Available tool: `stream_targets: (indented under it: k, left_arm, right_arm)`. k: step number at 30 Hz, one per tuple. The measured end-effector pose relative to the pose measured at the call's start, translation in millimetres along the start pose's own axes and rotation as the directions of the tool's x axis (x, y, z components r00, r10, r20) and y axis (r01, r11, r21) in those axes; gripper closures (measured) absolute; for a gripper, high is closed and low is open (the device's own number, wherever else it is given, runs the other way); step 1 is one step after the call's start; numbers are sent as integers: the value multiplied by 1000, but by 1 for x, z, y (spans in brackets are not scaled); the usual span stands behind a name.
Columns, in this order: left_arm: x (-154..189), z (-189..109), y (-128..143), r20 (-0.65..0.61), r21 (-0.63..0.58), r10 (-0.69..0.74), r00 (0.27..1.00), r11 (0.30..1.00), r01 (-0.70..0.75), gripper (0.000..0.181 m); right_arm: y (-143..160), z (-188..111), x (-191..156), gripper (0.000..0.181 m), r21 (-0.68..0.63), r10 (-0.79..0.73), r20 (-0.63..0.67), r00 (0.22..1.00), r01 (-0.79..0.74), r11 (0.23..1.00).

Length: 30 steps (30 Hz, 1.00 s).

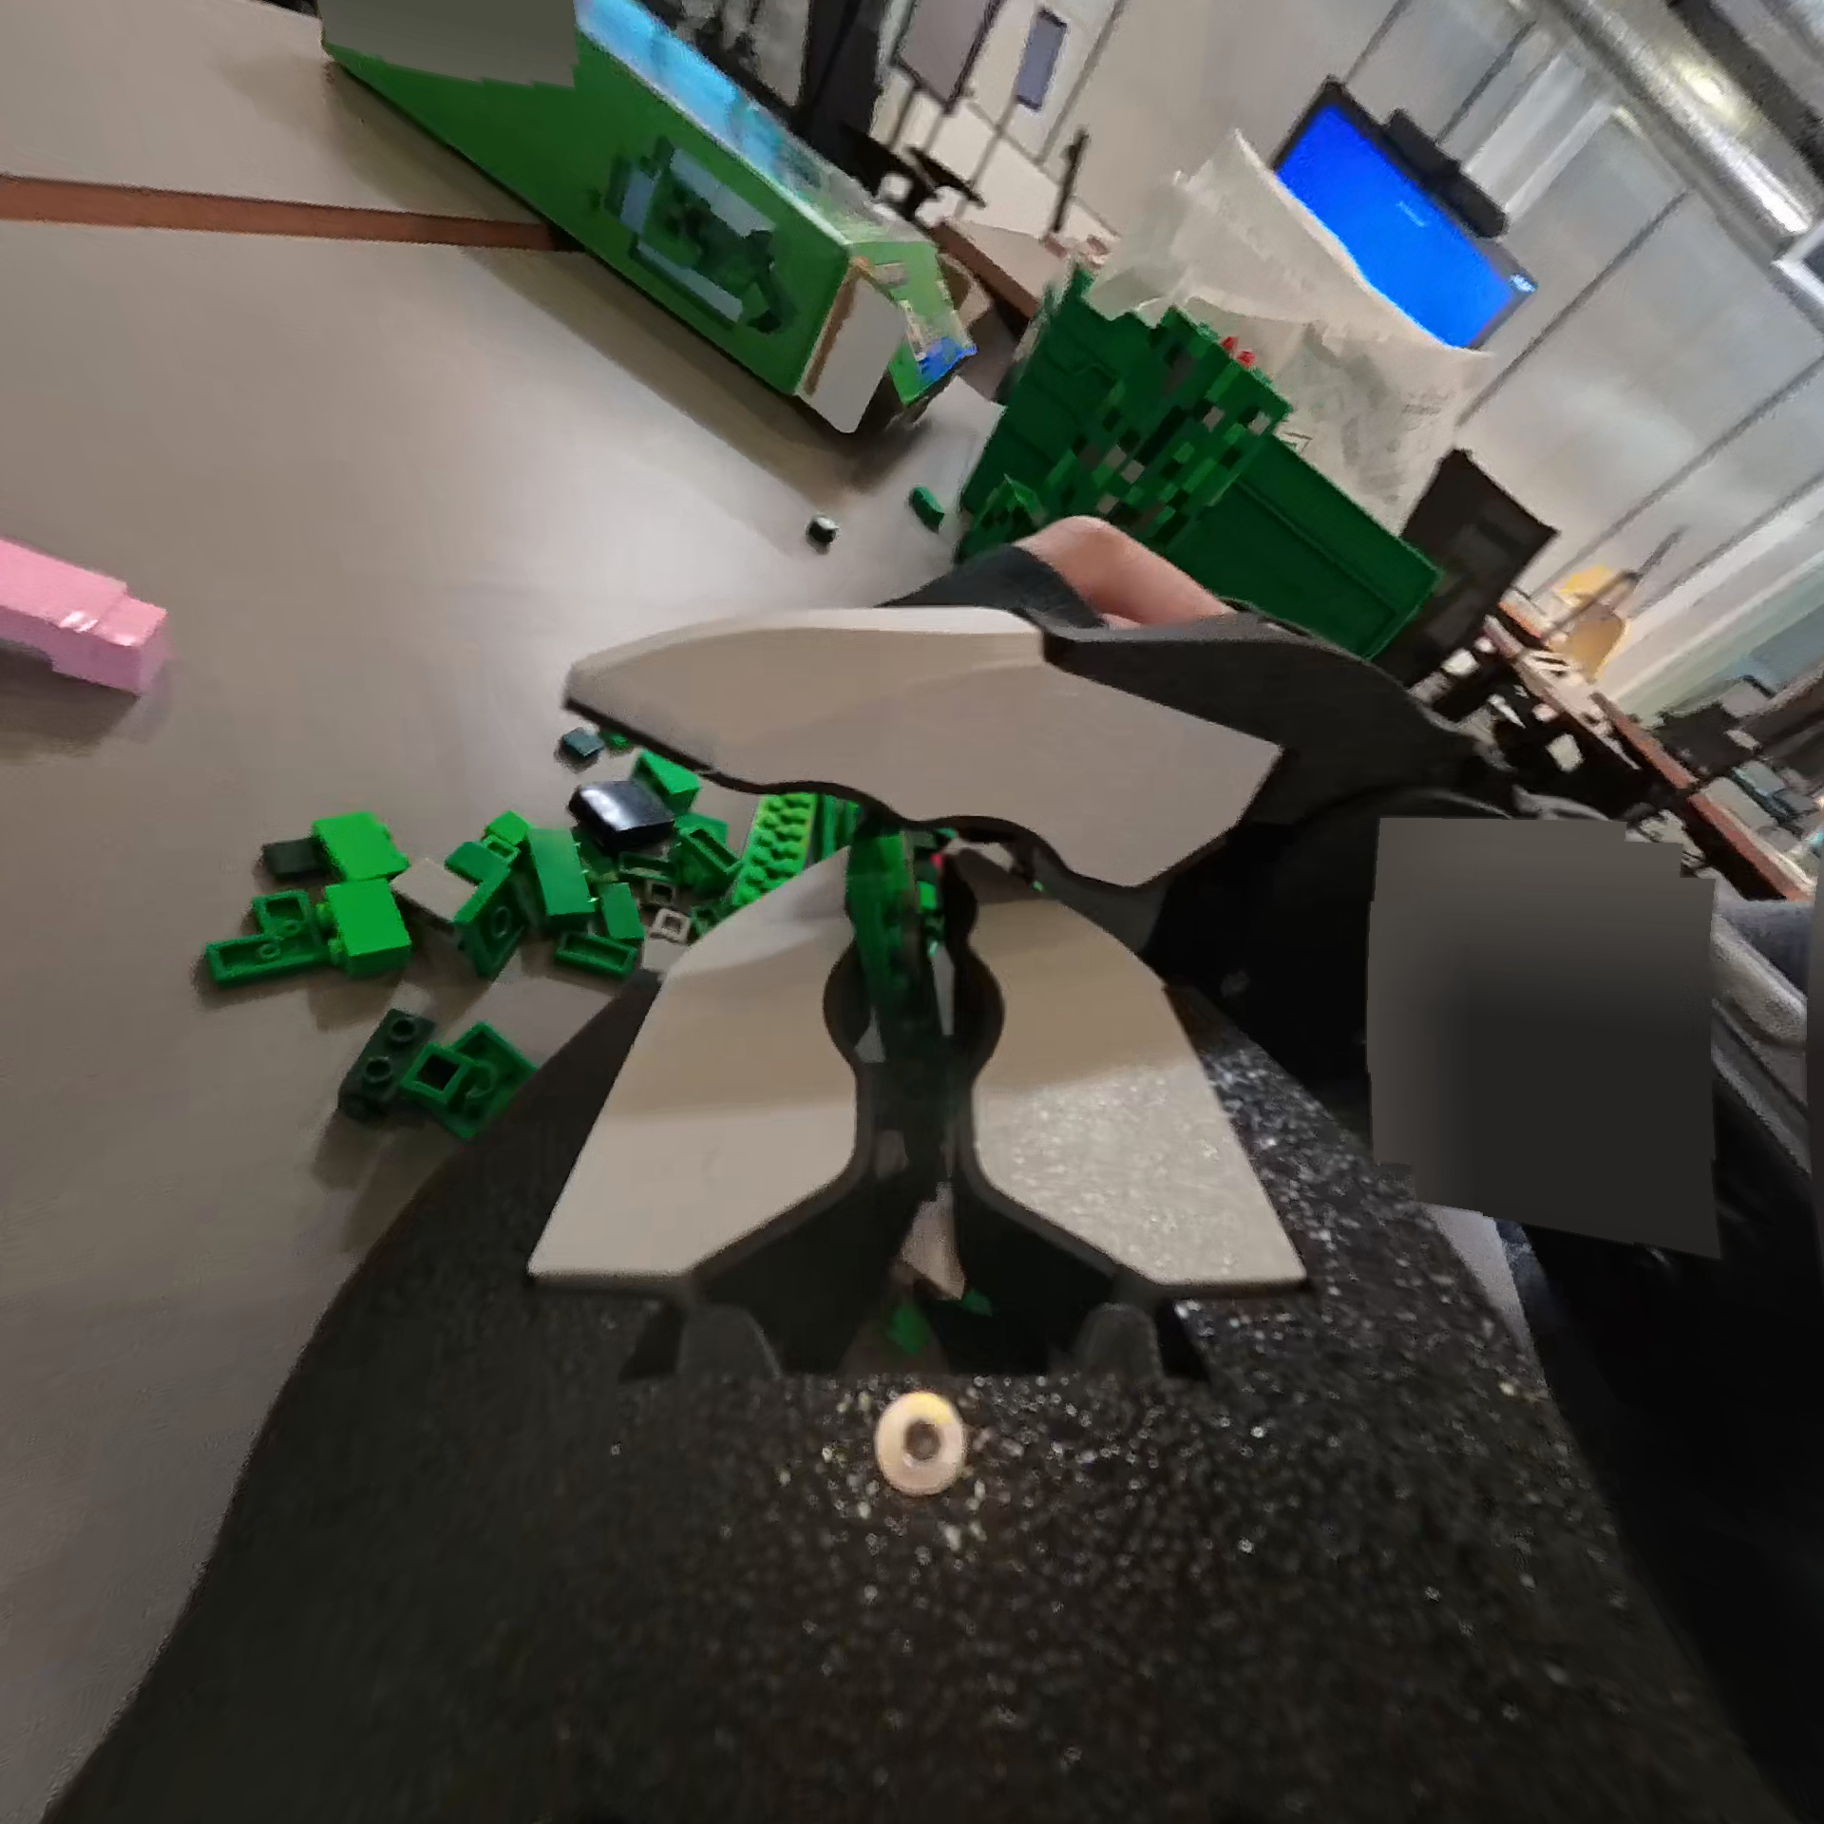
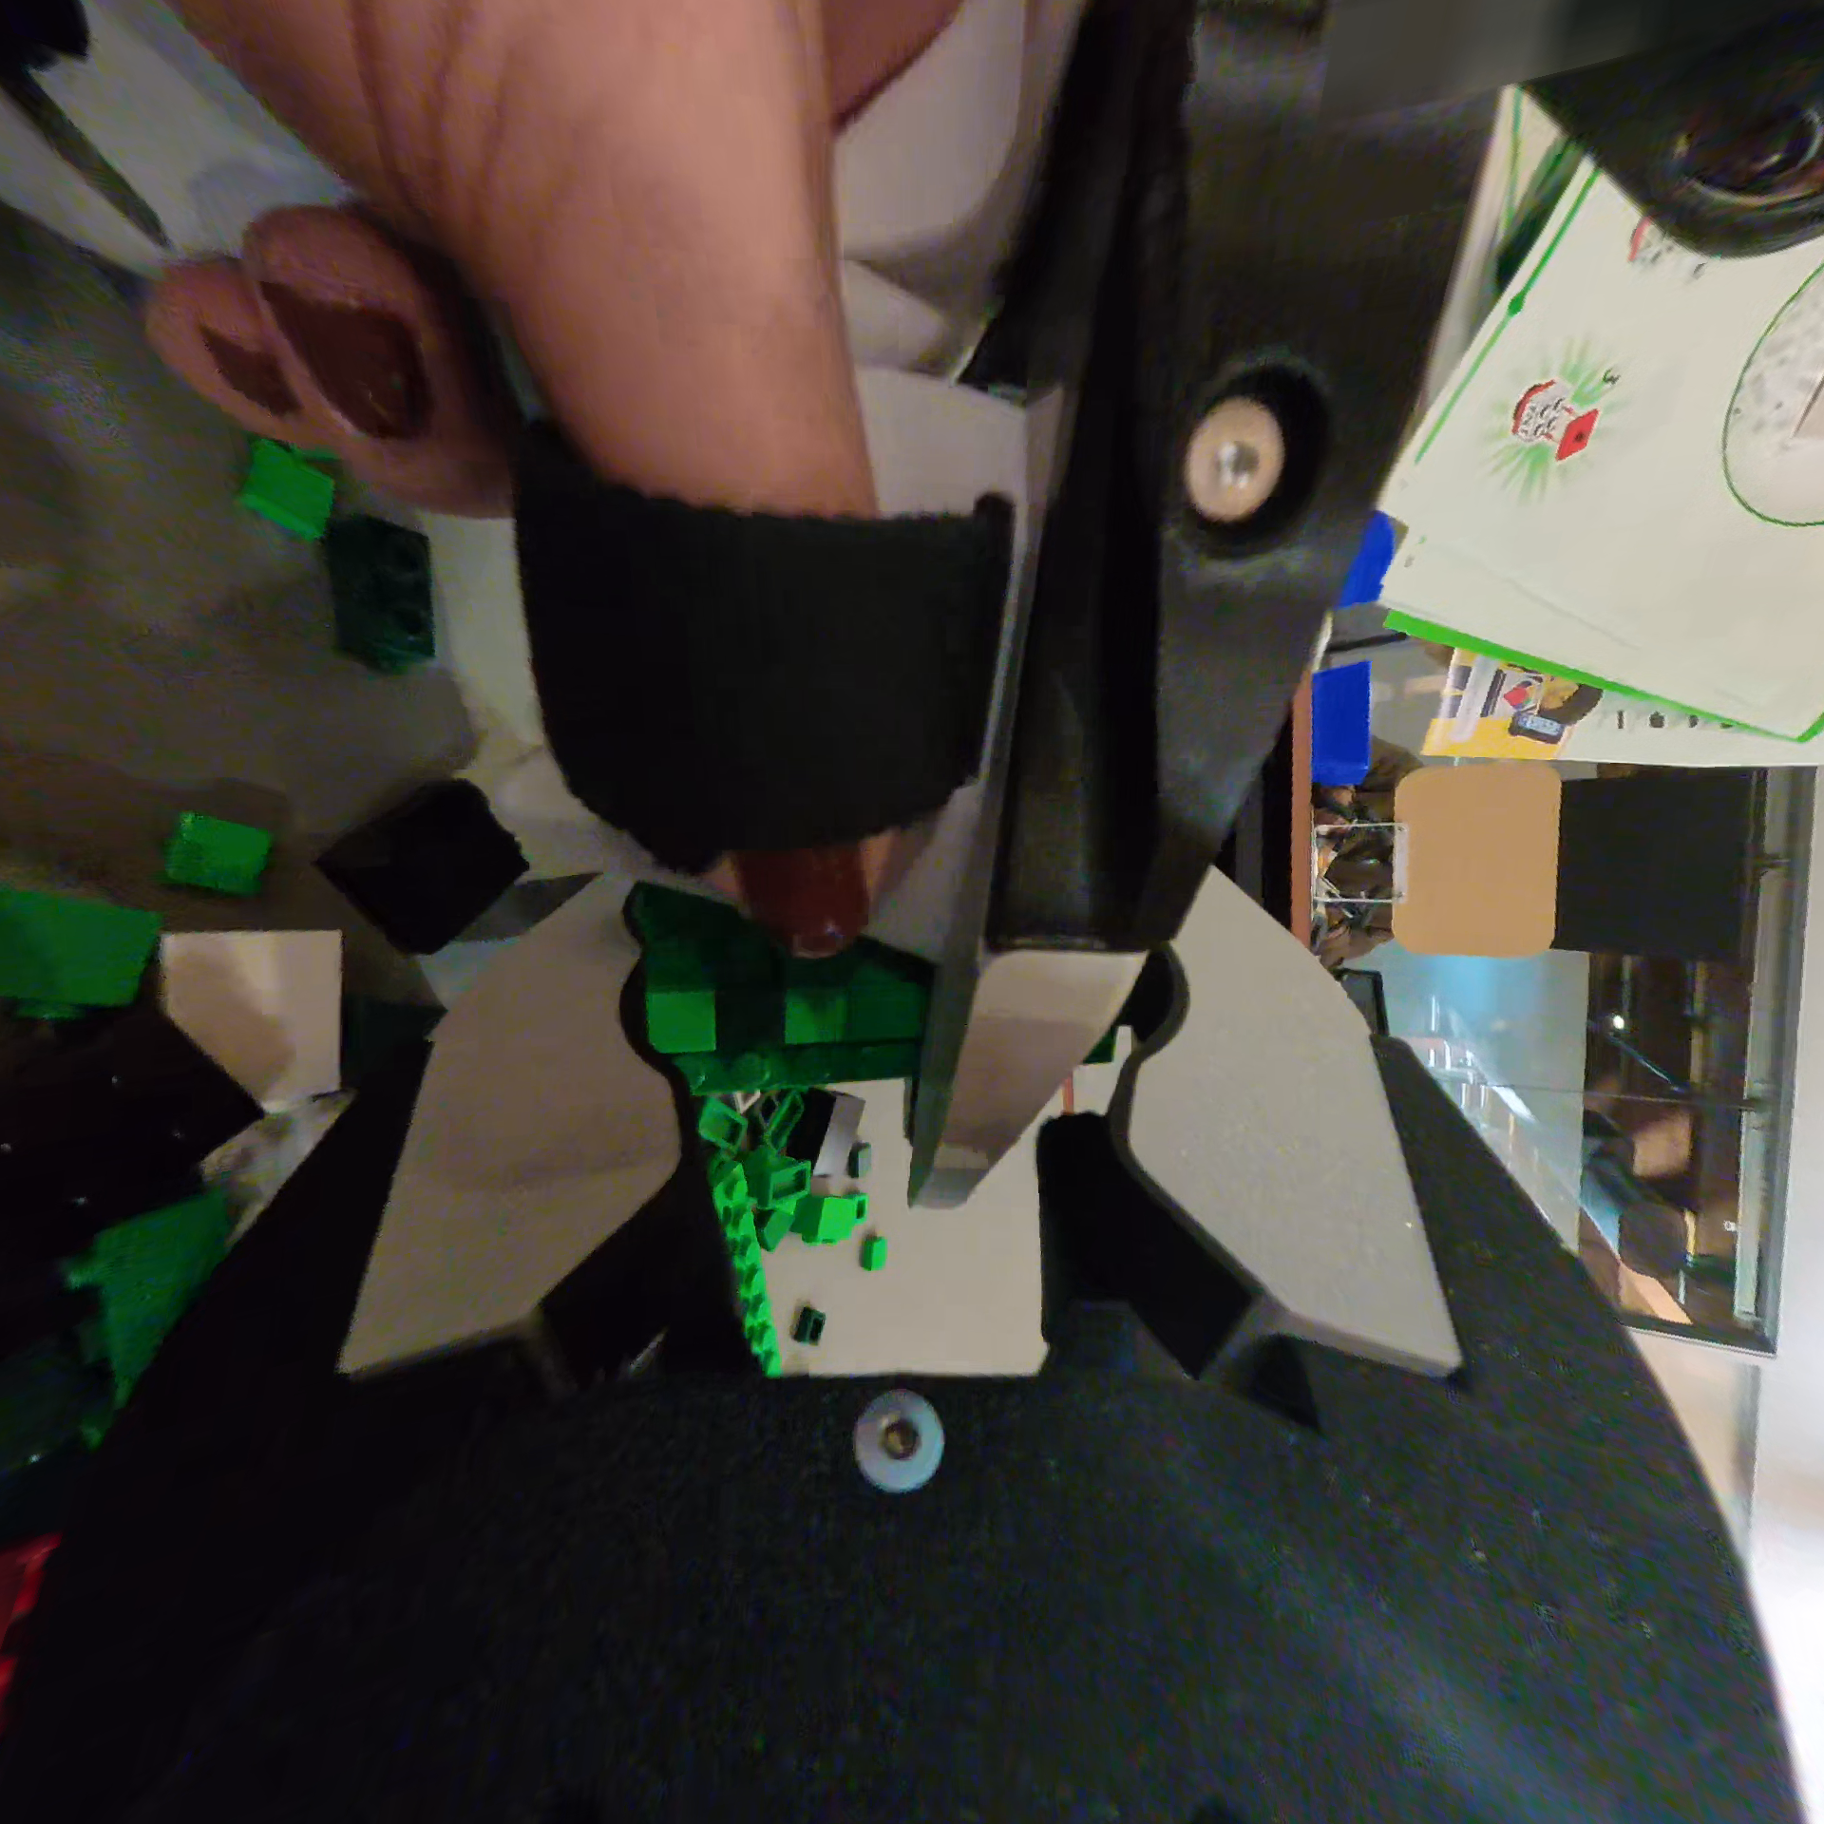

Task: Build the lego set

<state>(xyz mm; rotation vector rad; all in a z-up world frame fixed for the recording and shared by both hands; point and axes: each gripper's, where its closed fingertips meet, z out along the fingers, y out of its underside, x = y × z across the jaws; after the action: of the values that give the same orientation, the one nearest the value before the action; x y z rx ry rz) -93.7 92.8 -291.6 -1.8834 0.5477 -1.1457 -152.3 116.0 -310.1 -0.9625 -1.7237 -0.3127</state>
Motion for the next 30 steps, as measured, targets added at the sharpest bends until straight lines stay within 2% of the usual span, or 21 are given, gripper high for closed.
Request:
stream_targets:
  k: [3,5,7,9,13,16,19,22,24,27,30]
  left_arm:
    - [12,-2,2,-141,-2,-47,989,999,47,152]
    - [15,-4,5,-194,-15,-63,979,998,62,151]
    - [20,-6,4,-230,-10,-47,972,999,45,160]
    - [20,-4,2,-207,11,2,978,1000,1,171]
    - [11,0,3,-105,-3,42,994,999,-42,175]
    - [8,-2,1,-58,-7,64,996,998,-65,175]
    - [1,-3,2,14,-28,49,999,998,-48,175]
    - [-2,-3,3,12,-20,-3,1000,1000,3,175]
    - [-3,-3,4,12,-21,-14,1000,1000,14,175]
    - [-4,-1,6,25,-36,-6,1000,999,7,175]
    - [-4,0,3,33,-12,11,999,1000,-10,175]
  right_arm:
    - [2,-1,3,88,40,36,-8,999,-35,999]
    - [2,-4,9,88,80,72,-16,997,-70,994]
    - [-3,-10,11,88,165,141,22,990,-143,976]
    - [-9,-16,12,88,239,212,76,974,-224,945]
    - [-7,-18,11,89,264,276,140,951,-304,915]
    - [-1,-13,12,83,205,315,146,938,-340,918]
    - [6,-7,9,78,135,232,91,969,-242,961]
    - [9,-2,7,76,59,134,27,991,-136,989]
    - [13,1,9,76,13,87,-16,996,-87,996]
    - [14,2,12,88,-3,103,-51,993,-103,995]
    - [16,2,15,89,-10,97,-70,993,-98,995]
